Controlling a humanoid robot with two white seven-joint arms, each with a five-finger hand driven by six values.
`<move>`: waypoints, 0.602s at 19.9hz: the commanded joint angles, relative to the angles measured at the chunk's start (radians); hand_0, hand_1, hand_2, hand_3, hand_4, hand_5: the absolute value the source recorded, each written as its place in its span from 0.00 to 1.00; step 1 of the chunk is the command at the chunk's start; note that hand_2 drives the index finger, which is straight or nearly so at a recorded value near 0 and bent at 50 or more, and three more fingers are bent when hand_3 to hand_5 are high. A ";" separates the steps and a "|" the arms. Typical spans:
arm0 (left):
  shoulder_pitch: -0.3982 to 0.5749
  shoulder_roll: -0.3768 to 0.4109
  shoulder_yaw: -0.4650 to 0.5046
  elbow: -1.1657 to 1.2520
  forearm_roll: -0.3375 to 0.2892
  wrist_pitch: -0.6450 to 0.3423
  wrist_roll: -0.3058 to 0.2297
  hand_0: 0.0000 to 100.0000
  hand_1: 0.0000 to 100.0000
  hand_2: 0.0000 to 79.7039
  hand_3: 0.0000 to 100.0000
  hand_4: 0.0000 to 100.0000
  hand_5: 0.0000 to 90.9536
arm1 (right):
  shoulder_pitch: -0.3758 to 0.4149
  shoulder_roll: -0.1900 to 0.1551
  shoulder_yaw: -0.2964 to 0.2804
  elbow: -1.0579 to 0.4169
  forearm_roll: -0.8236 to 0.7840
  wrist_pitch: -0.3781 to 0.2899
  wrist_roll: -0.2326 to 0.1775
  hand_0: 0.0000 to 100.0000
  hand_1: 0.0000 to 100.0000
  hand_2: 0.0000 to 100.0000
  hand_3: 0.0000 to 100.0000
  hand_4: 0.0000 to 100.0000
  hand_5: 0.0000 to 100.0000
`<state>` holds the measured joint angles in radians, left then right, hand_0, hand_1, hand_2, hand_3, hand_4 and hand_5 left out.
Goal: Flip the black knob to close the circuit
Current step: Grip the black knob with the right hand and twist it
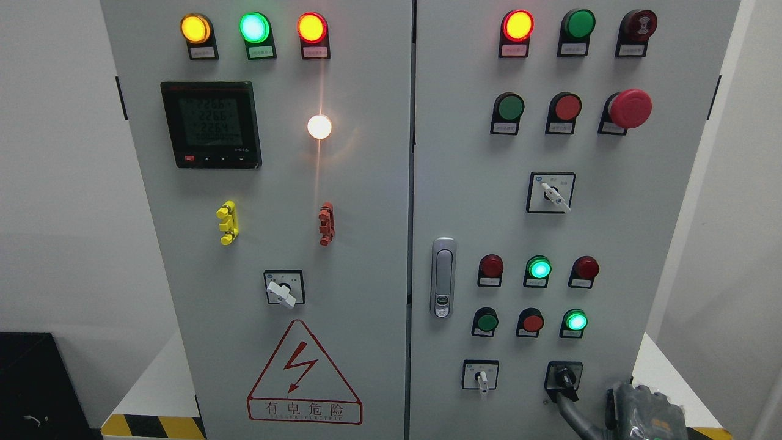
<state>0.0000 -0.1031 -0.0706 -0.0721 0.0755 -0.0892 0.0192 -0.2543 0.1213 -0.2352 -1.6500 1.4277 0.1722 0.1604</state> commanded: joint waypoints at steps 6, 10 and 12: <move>0.006 0.000 0.000 0.000 0.000 0.000 0.001 0.12 0.56 0.00 0.00 0.00 0.00 | -0.013 0.000 -0.016 -0.008 -0.010 0.003 -0.001 0.00 0.00 0.91 1.00 0.98 0.99; 0.006 0.000 0.000 0.000 0.000 0.000 0.001 0.12 0.56 0.00 0.00 0.00 0.00 | -0.013 0.000 -0.018 -0.014 -0.012 0.003 -0.001 0.00 0.00 0.91 1.00 0.98 0.99; 0.006 0.000 0.000 0.000 0.000 0.000 0.001 0.12 0.56 0.00 0.00 0.00 0.00 | -0.013 0.000 -0.019 -0.017 -0.013 0.003 0.001 0.00 0.00 0.91 1.00 0.98 0.99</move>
<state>0.0000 -0.1030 -0.0706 -0.0721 0.0755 -0.0892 0.0192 -0.2645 0.1213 -0.2462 -1.6555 1.4182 0.1740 0.1577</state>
